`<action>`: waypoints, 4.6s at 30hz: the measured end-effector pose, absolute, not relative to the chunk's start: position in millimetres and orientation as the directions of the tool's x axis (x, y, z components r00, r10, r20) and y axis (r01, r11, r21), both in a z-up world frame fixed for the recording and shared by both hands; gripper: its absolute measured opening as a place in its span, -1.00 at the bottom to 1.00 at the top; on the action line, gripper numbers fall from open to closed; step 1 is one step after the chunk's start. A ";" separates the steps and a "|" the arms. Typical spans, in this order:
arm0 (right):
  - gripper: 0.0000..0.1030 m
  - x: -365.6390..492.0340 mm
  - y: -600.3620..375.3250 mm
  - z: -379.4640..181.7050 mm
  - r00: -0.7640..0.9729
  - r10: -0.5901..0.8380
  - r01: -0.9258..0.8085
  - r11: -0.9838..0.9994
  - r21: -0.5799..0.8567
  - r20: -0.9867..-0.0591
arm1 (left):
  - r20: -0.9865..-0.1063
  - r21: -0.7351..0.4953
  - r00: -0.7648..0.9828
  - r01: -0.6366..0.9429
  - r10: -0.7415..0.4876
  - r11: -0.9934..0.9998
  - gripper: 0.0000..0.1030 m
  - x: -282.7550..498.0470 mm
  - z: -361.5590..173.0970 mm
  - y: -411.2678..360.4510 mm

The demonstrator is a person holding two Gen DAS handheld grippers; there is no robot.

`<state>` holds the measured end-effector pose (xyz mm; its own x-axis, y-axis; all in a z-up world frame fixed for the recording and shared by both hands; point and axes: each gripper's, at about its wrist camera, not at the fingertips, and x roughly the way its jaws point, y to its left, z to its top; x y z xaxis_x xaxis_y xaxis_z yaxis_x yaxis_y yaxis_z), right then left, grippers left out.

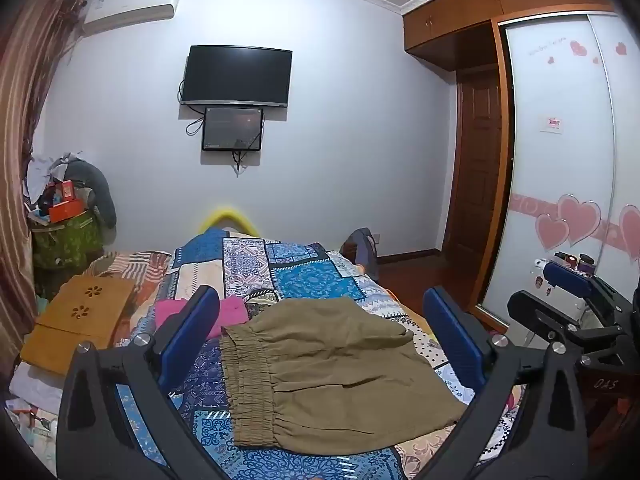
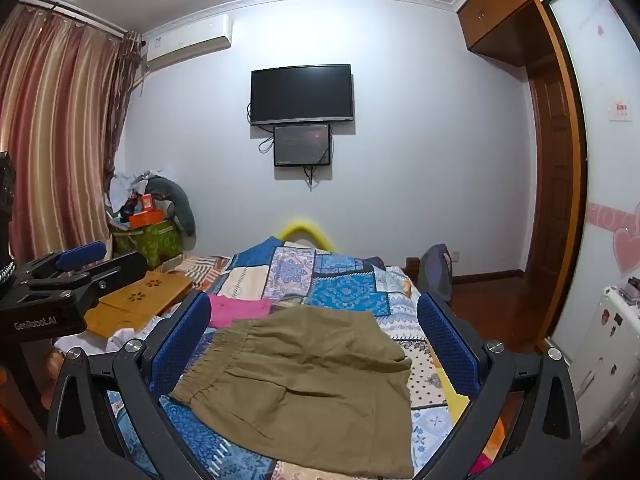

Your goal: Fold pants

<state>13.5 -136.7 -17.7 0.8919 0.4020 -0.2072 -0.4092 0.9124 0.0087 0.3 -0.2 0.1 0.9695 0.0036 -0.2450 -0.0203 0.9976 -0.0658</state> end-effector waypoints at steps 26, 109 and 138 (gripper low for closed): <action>0.99 11.3 -135.5 -9.9 0.888 0.420 -0.420 0.907 0.042 -0.185 | -0.244 -0.047 0.969 -0.048 0.035 0.998 1.00 1.4 -3.5 1.2; 0.99 102.9 -161.3 -69.4 0.872 0.304 -0.328 0.945 0.003 -0.384 | -0.609 -0.048 0.791 -0.106 0.055 0.993 1.00 171.2 -89.2 74.9; -0.31 258.9 -187.8 -225.7 0.482 0.270 -0.370 0.925 0.086 -0.834 | -0.873 -0.086 0.487 -0.082 -0.036 0.993 0.18 278.6 -225.4 123.6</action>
<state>258.9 -187.8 -225.7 0.4818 0.2698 -0.8337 -0.3700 0.9251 0.0855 278.6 123.6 -225.4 0.4865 -0.0357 -0.8730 -0.0823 0.9928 -0.0865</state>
